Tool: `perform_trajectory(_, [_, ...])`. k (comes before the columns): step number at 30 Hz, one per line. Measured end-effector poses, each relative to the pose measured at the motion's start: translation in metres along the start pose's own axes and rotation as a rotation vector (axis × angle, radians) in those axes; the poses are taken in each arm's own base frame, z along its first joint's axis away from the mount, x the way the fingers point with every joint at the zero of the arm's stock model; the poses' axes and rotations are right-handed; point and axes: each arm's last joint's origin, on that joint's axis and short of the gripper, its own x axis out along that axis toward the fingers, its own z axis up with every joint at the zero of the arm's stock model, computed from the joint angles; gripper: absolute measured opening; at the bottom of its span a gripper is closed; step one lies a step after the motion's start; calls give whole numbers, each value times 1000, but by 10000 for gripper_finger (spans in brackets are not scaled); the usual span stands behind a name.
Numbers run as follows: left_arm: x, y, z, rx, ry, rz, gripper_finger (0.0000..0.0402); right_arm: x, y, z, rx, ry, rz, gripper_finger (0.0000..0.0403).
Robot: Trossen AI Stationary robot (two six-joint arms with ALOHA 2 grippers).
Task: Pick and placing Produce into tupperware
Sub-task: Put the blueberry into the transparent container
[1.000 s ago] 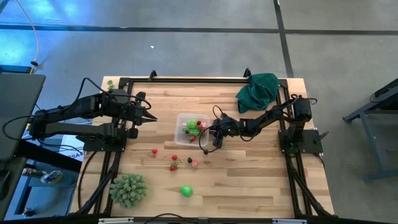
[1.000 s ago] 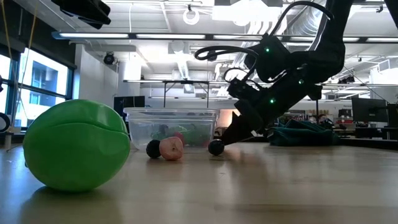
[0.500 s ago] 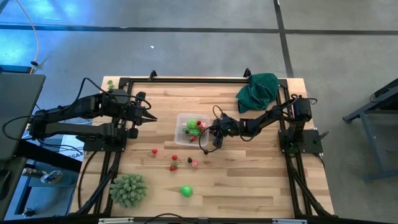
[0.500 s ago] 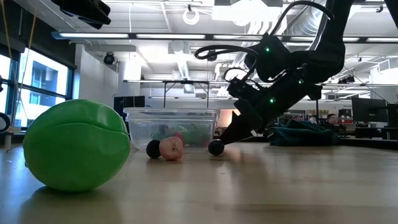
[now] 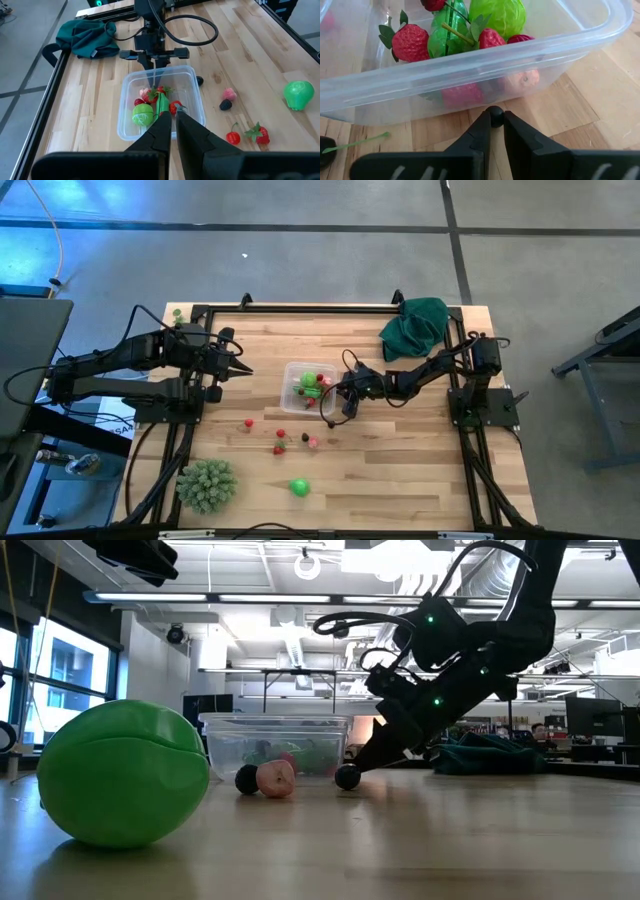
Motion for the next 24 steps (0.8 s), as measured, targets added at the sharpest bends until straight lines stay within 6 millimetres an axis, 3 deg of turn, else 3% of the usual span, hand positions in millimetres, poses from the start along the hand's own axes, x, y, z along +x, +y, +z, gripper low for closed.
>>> perform_trajectory(19, [0,0,0,0,0,0,19,0,0,0,1,4,22,32])
perform_trajectory(24, [0,0,0,0,0,0,19,0,0,0,0,7,22,55])
